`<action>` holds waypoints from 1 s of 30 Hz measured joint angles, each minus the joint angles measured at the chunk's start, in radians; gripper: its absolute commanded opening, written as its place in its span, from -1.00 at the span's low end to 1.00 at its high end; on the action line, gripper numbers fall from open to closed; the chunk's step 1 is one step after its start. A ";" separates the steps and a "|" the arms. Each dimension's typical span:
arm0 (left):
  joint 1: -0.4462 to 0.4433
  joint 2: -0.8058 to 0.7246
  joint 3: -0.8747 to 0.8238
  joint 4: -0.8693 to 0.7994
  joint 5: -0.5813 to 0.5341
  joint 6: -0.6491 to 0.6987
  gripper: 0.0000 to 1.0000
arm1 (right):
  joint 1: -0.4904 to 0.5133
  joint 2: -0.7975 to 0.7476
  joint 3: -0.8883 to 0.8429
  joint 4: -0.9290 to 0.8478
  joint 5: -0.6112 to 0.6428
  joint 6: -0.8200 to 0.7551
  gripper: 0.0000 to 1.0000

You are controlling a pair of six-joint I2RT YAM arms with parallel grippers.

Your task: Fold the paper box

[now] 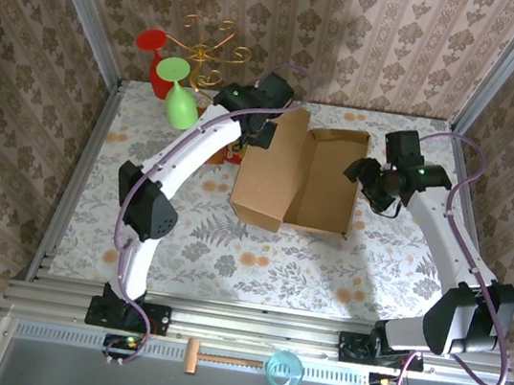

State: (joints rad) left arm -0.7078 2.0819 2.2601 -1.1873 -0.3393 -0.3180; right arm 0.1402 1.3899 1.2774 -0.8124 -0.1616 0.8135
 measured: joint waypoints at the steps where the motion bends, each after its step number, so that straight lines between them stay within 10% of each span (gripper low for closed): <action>1: -0.005 0.013 0.025 -0.003 0.003 0.041 -1.00 | 0.000 -0.012 0.001 0.002 0.004 -0.028 0.35; 18: -0.078 0.030 0.103 0.079 -0.008 0.606 -1.00 | -0.054 -0.081 -0.287 0.823 -0.163 -0.683 0.39; 30: -0.086 -0.027 0.029 0.210 0.070 0.900 -1.00 | -0.086 0.131 -0.160 0.885 -0.328 -0.974 0.40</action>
State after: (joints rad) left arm -0.7937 2.0544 2.2894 -0.9775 -0.2691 0.5816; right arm 0.0544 1.5208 1.1172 0.0723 -0.4896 -0.1600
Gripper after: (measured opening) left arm 0.052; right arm 0.715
